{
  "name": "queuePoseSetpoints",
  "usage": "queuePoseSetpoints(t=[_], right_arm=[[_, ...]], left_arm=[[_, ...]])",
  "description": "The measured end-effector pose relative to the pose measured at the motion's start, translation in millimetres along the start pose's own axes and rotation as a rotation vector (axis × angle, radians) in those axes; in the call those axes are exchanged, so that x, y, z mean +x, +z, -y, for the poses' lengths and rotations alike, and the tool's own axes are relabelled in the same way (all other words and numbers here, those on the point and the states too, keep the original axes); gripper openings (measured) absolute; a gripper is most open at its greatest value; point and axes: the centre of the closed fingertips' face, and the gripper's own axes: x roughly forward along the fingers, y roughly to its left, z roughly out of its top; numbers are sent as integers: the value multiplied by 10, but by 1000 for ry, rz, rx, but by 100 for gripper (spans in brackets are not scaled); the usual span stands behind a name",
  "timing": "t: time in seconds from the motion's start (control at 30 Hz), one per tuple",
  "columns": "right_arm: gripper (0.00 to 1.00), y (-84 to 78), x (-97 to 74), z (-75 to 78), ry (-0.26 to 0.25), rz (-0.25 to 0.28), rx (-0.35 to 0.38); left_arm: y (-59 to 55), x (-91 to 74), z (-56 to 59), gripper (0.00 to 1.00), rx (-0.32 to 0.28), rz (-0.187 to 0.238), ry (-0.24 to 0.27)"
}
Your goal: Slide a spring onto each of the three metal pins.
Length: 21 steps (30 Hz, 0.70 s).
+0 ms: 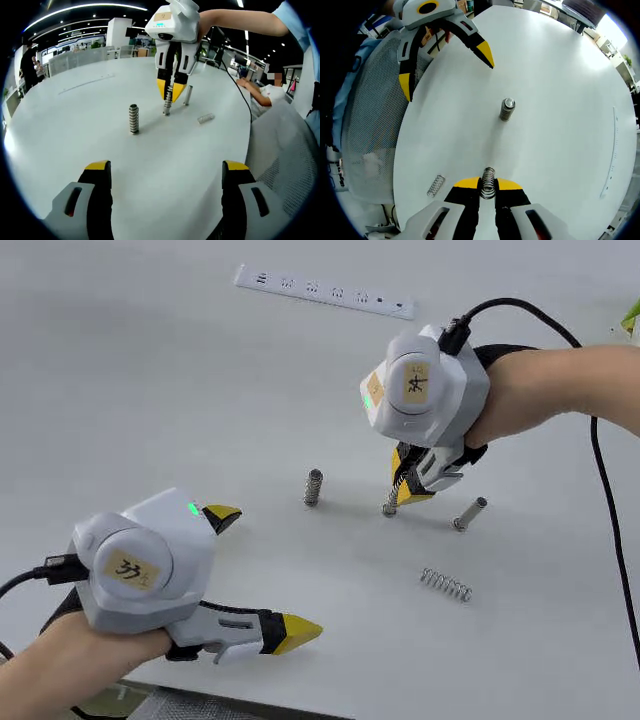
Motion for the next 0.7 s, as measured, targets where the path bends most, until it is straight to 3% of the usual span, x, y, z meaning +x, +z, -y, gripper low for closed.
queuePoseSetpoints(t=[0.7], right_arm=[[7,32,148,-35,8,10,21]], left_arm=[[-30,-19,-29,89,-10,4,7]])
